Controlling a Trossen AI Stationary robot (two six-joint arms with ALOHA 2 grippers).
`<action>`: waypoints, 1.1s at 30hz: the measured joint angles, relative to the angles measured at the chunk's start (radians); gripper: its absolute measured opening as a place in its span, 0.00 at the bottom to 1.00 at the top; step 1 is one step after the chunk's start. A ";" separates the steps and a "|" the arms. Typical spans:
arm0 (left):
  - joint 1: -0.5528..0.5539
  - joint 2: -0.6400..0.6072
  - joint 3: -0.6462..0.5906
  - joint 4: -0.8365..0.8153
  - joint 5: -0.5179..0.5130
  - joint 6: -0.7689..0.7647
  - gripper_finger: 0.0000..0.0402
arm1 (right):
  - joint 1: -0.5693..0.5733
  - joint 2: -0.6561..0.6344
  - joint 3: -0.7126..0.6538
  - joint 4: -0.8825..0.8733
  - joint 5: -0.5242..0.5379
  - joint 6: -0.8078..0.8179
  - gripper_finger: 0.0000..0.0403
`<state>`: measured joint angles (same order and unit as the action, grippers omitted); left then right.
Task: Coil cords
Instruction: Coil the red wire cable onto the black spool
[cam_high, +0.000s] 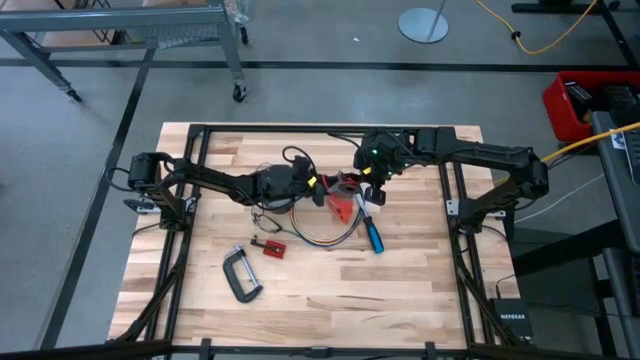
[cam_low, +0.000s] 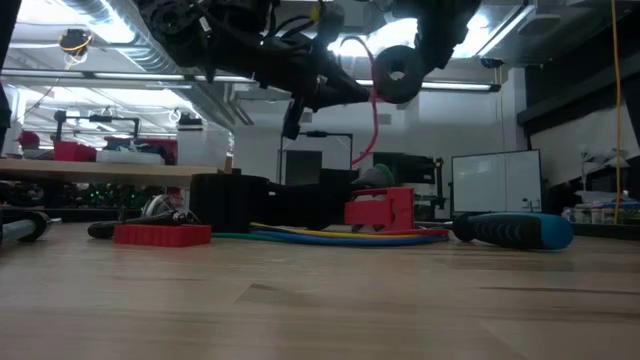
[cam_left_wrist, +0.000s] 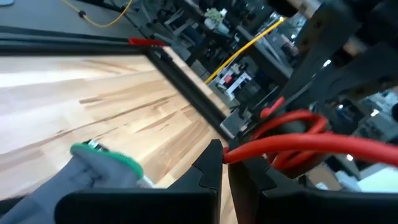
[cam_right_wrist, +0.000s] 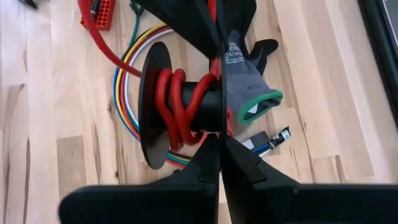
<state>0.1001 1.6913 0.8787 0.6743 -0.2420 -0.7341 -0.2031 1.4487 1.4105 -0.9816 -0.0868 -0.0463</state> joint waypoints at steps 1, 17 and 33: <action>0.000 0.000 0.000 0.013 0.000 -0.002 0.02 | 0.000 0.000 0.000 0.000 -0.001 0.003 0.02; 0.001 -0.103 0.000 0.066 0.025 0.039 0.03 | 0.001 0.038 0.002 0.005 -0.009 0.018 0.02; 0.001 -0.114 0.000 0.052 0.019 0.054 0.09 | 0.001 0.089 0.000 0.005 -0.014 0.016 0.02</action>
<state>0.1011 1.5772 0.8791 0.7263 -0.2234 -0.6801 -0.2024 1.5379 1.4101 -0.9767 -0.1005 -0.0308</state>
